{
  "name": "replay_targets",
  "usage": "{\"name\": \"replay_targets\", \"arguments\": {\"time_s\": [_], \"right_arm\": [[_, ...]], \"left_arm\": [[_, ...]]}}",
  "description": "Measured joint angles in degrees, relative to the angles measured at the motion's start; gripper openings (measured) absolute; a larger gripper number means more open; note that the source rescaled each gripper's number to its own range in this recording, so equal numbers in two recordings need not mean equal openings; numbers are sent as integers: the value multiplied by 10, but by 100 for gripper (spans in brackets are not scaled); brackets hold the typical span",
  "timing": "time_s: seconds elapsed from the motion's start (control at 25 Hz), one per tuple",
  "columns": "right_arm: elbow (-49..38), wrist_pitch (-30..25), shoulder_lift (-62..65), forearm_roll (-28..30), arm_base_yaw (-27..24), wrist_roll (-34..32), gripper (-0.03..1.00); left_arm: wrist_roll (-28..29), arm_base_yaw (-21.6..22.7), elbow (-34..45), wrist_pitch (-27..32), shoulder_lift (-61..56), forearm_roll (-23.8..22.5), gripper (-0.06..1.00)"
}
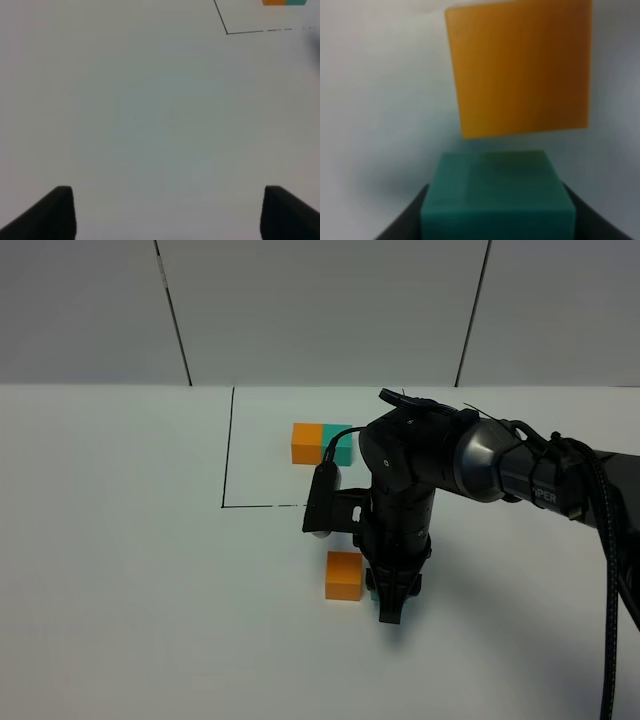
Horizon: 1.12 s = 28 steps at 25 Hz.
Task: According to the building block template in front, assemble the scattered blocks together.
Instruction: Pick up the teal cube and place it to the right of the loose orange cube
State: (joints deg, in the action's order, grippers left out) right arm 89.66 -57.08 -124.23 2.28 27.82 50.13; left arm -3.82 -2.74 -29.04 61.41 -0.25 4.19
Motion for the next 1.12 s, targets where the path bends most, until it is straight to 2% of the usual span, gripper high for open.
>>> {"name": "replay_targets", "arguments": {"time_s": [0.28,0.84,1.12], "right_arm": [[0,37,-3,-1,0,18,0],[1,57,-34,-2,0,27,0],[1,69,-35,-2,0,61,0]], "left_arm": [[0,0,0,0,0,0,59],[0,0,0,0,0,0,59],[0,0,0,0,0,0,59]]}}
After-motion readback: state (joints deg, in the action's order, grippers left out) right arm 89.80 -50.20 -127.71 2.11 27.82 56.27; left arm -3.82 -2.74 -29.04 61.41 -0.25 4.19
